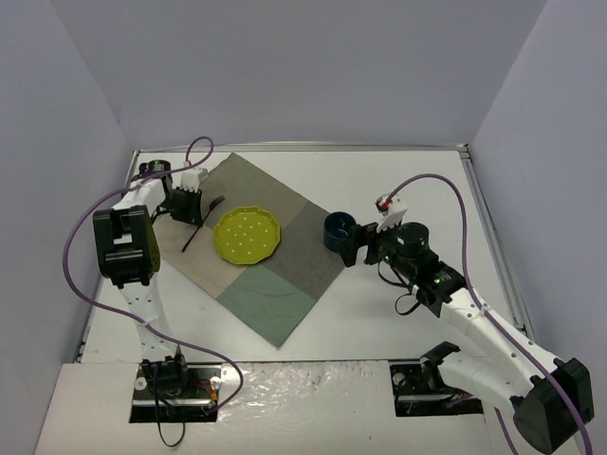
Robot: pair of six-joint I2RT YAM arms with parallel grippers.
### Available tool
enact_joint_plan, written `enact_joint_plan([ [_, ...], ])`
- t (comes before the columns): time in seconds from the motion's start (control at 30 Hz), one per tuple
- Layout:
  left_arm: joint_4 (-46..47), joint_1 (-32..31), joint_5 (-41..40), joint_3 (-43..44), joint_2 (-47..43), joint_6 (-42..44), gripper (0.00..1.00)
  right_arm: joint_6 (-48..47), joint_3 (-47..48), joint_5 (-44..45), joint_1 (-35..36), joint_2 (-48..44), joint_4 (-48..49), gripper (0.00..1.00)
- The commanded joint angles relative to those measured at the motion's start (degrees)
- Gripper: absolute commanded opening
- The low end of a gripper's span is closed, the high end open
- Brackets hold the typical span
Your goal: Set the dinner table for one person
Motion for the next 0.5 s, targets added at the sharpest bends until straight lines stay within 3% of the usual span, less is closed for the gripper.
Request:
enact_joint_plan([
  [0.0, -0.8, 0.5, -0.2, 3.7, 0.2, 2.4, 0.0, 0.2, 0.9, -0.9, 0.3, 0.7, 3.3, 1.0],
  [0.47, -1.5, 0.5, -7.3, 6.0, 1.8, 4.0, 0.0, 0.5, 1.1, -1.4, 0.4, 1.2, 3.2, 1.0],
])
